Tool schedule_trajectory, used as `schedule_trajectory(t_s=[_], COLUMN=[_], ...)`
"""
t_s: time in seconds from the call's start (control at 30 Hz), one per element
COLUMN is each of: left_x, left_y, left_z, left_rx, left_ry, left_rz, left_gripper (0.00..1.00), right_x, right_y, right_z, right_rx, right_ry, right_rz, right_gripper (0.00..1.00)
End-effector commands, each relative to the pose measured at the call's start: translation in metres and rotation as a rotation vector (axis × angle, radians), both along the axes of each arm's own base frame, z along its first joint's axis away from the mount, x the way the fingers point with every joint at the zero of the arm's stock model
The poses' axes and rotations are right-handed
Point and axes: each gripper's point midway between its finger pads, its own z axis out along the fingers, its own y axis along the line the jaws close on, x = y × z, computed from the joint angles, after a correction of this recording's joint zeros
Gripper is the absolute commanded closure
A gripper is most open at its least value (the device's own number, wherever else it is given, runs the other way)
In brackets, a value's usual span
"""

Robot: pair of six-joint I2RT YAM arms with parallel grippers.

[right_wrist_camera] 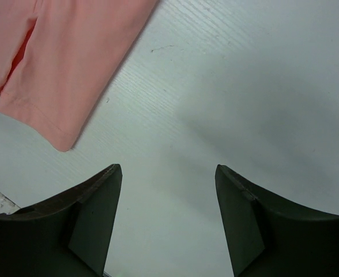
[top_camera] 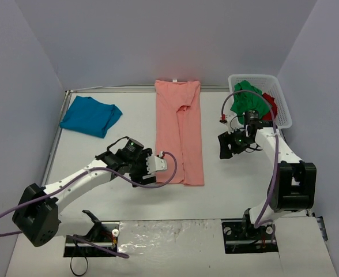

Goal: Fold and stack the t-shirts
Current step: Rotate the tshirt 90 degrees, then grab the bottom of the folded rectangular tshirt with both arms

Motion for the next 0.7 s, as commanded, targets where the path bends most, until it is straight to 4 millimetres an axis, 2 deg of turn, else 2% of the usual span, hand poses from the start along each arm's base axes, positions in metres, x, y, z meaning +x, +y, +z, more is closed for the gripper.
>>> schedule_trajectory(t_s=[0.0,0.07,0.33,0.67], left_x=[0.022,0.022,0.001,-0.002], left_y=[-0.019,-0.026,-0.046,-0.056], left_z=[0.007,0.004,-0.009,-0.028], left_rx=[-0.049,-0.053,-0.069,-0.006], left_ry=[-0.12,-0.148,-0.097,-0.068], left_rz=[-0.008,-0.017,-0.096,-0.111], left_gripper=[0.21,0.22,0.23,0.29], right_x=[0.0,0.001,0.003,0.003], right_y=[-0.006,-0.009,-0.018,-0.02], right_z=[0.009,0.007,-0.003,-0.007], right_rx=[0.024,0.024,0.001,-0.007], right_ry=[-0.018,-0.014,0.016,0.029], right_rz=[-0.039,-0.048,-0.076,-0.081], right_gripper=[0.38,0.38,0.38,0.38])
